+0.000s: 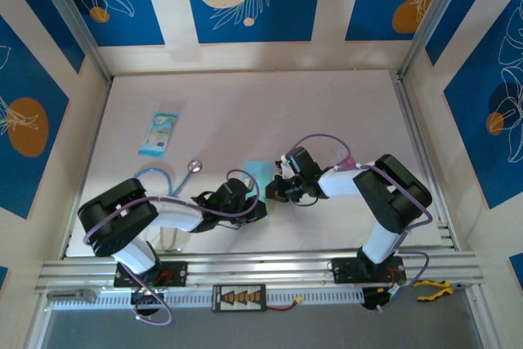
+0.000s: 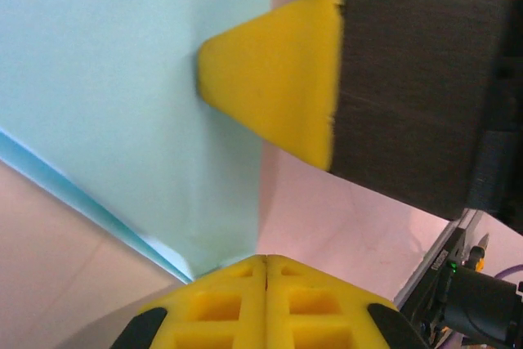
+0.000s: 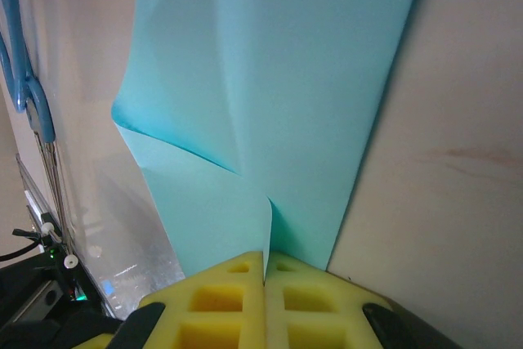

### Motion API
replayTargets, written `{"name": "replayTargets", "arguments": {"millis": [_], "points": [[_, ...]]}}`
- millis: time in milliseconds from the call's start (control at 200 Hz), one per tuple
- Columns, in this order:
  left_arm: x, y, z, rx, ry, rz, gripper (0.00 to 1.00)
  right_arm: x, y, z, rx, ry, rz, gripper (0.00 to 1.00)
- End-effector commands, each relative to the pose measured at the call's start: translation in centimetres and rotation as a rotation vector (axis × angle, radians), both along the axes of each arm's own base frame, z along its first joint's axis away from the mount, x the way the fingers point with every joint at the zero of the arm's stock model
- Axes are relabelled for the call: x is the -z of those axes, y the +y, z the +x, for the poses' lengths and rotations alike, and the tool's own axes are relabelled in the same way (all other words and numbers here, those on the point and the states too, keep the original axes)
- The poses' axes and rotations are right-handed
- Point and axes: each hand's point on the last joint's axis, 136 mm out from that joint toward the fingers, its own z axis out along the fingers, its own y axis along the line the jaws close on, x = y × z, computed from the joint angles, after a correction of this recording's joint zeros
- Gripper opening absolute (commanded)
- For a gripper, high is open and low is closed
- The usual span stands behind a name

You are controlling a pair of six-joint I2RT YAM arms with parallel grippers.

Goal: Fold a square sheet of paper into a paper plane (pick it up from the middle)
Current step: Third fold the triangle at the center of the table.

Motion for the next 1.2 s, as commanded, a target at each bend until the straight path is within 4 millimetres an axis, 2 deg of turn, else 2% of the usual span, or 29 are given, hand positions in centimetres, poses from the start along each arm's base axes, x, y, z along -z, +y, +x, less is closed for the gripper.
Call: {"name": "replayTargets", "arguments": {"millis": [0,285,610,700,765,895,980,1090,1196], "points": [[-0.2,-0.4,-0.6,0.044,-0.006,0.018,0.05,2.6,-1.3,-1.2,0.009,0.065,-0.103,0.01],[1.2,-0.7,-1.3,0.085,0.021,0.045,0.07,2.7,-1.4,-1.4,0.006,0.068,-0.109,0.02],[3.2,0.7,-4.6,0.193,0.064,0.205,0.04,3.0,-1.6,-1.5,0.007,0.074,-0.122,0.01],[3.2,0.7,-5.1,0.210,0.066,0.206,0.04,2.9,-1.6,-1.4,0.006,0.072,-0.124,0.01],[2.4,0.5,-5.1,0.217,0.047,0.186,0.04,2.9,-1.6,-1.4,0.004,0.072,-0.126,0.01],[-0.8,0.1,-4.0,0.206,-0.050,0.128,0.06,2.9,-1.8,-1.5,0.002,0.072,-0.131,0.01],[-2.5,1.2,-2.4,0.156,-0.100,0.128,0.07,2.8,-1.8,-1.6,-0.003,0.068,-0.128,0.01],[-3.3,3.2,0.5,0.062,-0.108,0.124,0.11,2.7,-1.8,-1.7,-0.008,0.065,-0.124,0.01],[-4.0,3.8,3.3,0.006,-0.091,0.064,0.12,2.6,-1.6,-1.7,-0.018,0.064,-0.116,0.01]]}}
